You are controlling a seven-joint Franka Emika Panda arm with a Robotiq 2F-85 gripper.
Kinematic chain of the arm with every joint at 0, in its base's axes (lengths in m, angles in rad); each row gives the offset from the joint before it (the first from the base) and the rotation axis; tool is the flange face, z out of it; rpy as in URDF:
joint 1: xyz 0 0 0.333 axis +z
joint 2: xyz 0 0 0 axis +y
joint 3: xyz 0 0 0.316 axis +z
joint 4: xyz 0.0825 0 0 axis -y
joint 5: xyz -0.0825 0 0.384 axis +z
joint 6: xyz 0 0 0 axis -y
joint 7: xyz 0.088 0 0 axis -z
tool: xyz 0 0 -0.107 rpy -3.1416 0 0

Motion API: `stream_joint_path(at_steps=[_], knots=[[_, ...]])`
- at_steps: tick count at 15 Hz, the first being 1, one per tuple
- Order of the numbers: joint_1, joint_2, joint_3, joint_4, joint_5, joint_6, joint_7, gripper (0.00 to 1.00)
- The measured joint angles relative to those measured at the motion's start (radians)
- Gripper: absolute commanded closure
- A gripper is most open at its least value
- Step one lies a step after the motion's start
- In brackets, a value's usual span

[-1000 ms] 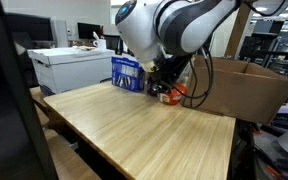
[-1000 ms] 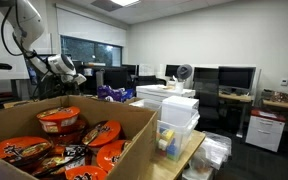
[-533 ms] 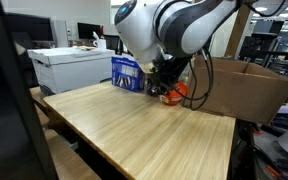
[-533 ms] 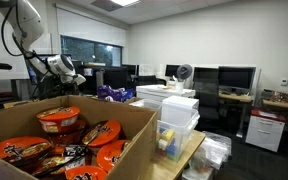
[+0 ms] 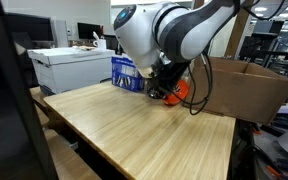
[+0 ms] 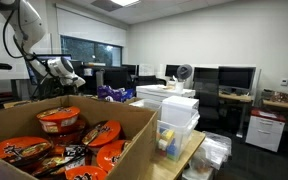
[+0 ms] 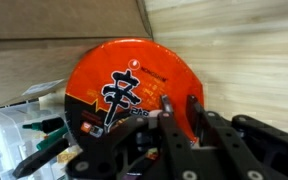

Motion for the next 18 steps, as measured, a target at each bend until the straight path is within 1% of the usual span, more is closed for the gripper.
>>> stream_joint_path(at_steps=[10,18], knots=[[0.0,0.08,0.0,0.028,0.001,0.006,0.0,0.96],[0.0,0.119,-0.005,0.059,0.007,-0.001,0.0,0.96]])
